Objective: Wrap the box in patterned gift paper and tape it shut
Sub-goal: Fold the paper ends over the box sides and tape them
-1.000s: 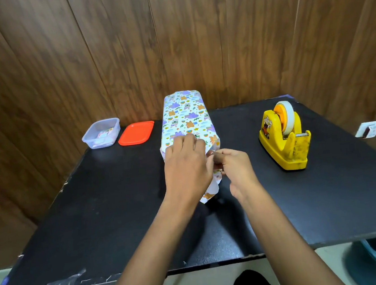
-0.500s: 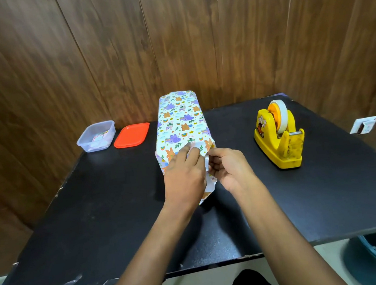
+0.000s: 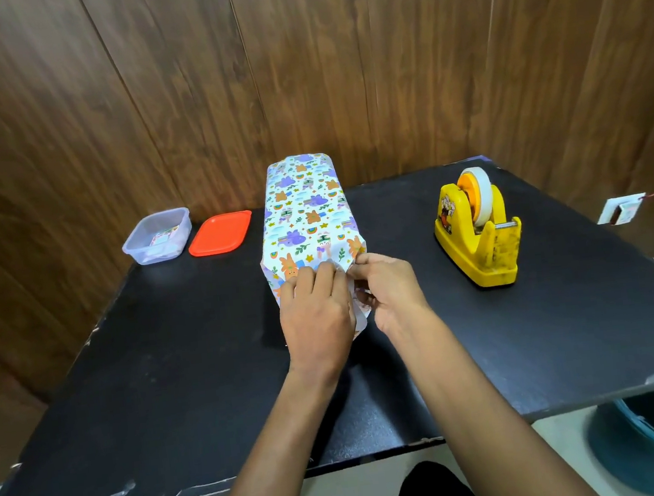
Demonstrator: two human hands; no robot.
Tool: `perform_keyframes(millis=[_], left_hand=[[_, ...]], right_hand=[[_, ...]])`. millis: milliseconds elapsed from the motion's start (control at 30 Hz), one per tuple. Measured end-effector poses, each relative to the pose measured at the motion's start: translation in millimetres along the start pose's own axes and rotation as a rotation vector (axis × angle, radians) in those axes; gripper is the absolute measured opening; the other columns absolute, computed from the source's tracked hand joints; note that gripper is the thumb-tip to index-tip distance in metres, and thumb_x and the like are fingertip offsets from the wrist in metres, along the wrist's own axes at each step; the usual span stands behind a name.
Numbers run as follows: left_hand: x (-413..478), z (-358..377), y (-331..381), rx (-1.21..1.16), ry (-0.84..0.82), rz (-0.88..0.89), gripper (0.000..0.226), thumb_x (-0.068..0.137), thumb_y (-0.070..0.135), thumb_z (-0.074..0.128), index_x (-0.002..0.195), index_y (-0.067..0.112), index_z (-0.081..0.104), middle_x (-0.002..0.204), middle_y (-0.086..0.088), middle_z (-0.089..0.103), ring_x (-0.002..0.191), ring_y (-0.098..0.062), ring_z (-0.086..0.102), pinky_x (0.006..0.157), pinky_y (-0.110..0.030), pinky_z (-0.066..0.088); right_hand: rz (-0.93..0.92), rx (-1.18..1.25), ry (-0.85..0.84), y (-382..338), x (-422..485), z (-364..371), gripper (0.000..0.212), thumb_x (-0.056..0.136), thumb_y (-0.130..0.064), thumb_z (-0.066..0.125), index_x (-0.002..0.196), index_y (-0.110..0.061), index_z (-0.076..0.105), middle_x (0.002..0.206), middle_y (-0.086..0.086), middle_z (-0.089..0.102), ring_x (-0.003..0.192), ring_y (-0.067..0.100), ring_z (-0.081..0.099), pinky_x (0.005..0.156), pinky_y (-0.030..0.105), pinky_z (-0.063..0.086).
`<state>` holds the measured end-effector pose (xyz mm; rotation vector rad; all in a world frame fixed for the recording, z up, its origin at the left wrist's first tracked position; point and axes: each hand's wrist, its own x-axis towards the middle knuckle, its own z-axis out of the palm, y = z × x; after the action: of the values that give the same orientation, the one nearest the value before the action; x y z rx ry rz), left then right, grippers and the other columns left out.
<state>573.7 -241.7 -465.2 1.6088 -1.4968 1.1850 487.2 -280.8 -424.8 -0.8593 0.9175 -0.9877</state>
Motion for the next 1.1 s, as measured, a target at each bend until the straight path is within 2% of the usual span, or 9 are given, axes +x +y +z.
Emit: perform_keyframes(millis=[133, 200, 333, 467, 600, 700, 867, 967, 1100], left_hand=[[0, 2, 1, 0.023, 0.008, -0.006, 0.033, 0.092, 0.014, 0.040, 0.068, 0.012, 0.064, 0.069, -0.002, 0.058, 0.066, -0.022, 0.042, 0.059, -0.032, 0.027], [0, 2, 2, 0.035, 0.010, -0.007, 0.028, 0.089, 0.015, 0.045, 0.068, 0.012, 0.064, 0.069, -0.003, 0.056, 0.066, -0.022, 0.040, 0.058, -0.032, 0.026], [0, 1, 2, 0.028, 0.004, -0.027, 0.018, 0.078, 0.013, 0.048, 0.070, 0.010, 0.064, 0.067, -0.004, 0.054, 0.068, -0.021, 0.035, 0.059, -0.031, 0.023], [0, 0, 1, -0.012, 0.008, -0.085, 0.016, 0.080, 0.012, 0.048, 0.068, 0.010, 0.059, 0.068, -0.006, 0.054, 0.070, -0.021, 0.035, 0.059, -0.032, 0.023], [-5, 0, 0, -0.033, -0.013, -0.140, 0.006, 0.080, 0.014, 0.050, 0.078, 0.010, 0.052, 0.079, -0.010, 0.059, 0.076, -0.023, 0.039, 0.063, -0.032, 0.027], [-6, 1, 0, -0.031, 0.013, -0.134, 0.014, 0.081, 0.010, 0.048, 0.067, 0.009, 0.051, 0.070, -0.009, 0.054, 0.070, -0.022, 0.035, 0.060, -0.031, 0.025], [-10, 4, -3, -0.068, 0.006, -0.062, 0.020, 0.069, -0.003, 0.061, 0.060, 0.010, 0.049, 0.062, -0.008, 0.046, 0.066, -0.022, 0.032, 0.059, -0.031, 0.023], [-10, 5, -4, -0.057, -0.010, -0.057, 0.021, 0.068, -0.004, 0.062, 0.060, 0.010, 0.049, 0.061, -0.007, 0.046, 0.065, -0.022, 0.034, 0.059, -0.031, 0.025], [-11, 5, -5, -0.046, 0.010, -0.052, 0.018, 0.074, 0.002, 0.053, 0.059, 0.011, 0.050, 0.062, -0.006, 0.047, 0.065, -0.022, 0.034, 0.059, -0.031, 0.024]], right_hand=[[0.077, 0.071, 0.010, -4, 1, -1, 0.018, 0.078, 0.009, 0.049, 0.067, -0.004, 0.056, 0.069, 0.009, 0.051, 0.056, 0.016, 0.043, 0.051, 0.022, 0.036], [0.092, 0.088, -0.013, -4, 2, -3, 0.019, 0.077, 0.011, 0.047, 0.067, -0.003, 0.055, 0.070, 0.010, 0.050, 0.057, 0.016, 0.043, 0.053, 0.023, 0.036], [0.052, 0.029, -0.090, -1, 0, -5, 0.028, 0.081, 0.015, 0.045, 0.074, -0.004, 0.064, 0.077, 0.007, 0.063, 0.067, 0.014, 0.054, 0.061, 0.021, 0.043], [-0.015, -0.028, 0.010, 6, -1, -5, 0.025, 0.081, 0.015, 0.054, 0.068, -0.005, 0.061, 0.074, 0.010, 0.063, 0.063, 0.015, 0.058, 0.054, 0.017, 0.050], [-0.061, -0.128, 0.050, 10, -2, -6, 0.020, 0.079, 0.009, 0.064, 0.065, -0.004, 0.060, 0.070, 0.011, 0.060, 0.061, 0.015, 0.055, 0.053, 0.018, 0.047], [-0.092, -0.149, 0.063, 10, -2, -3, 0.022, 0.080, 0.010, 0.063, 0.063, -0.005, 0.060, 0.072, 0.009, 0.059, 0.057, 0.015, 0.051, 0.047, 0.018, 0.043], [-0.142, -0.196, 0.140, 7, 4, 4, 0.024, 0.079, 0.012, 0.057, 0.063, -0.005, 0.064, 0.074, 0.016, 0.064, 0.061, 0.022, 0.054, 0.062, 0.035, 0.050], [-0.126, -0.144, 0.129, 7, 3, 7, 0.022, 0.079, 0.012, 0.056, 0.065, -0.003, 0.063, 0.073, 0.015, 0.062, 0.061, 0.021, 0.052, 0.059, 0.031, 0.046], [-0.055, 0.049, 0.036, 5, -5, 4, 0.020, 0.084, 0.009, 0.049, 0.072, -0.001, 0.061, 0.063, 0.009, 0.057, 0.045, 0.010, 0.050, 0.042, 0.016, 0.040]])
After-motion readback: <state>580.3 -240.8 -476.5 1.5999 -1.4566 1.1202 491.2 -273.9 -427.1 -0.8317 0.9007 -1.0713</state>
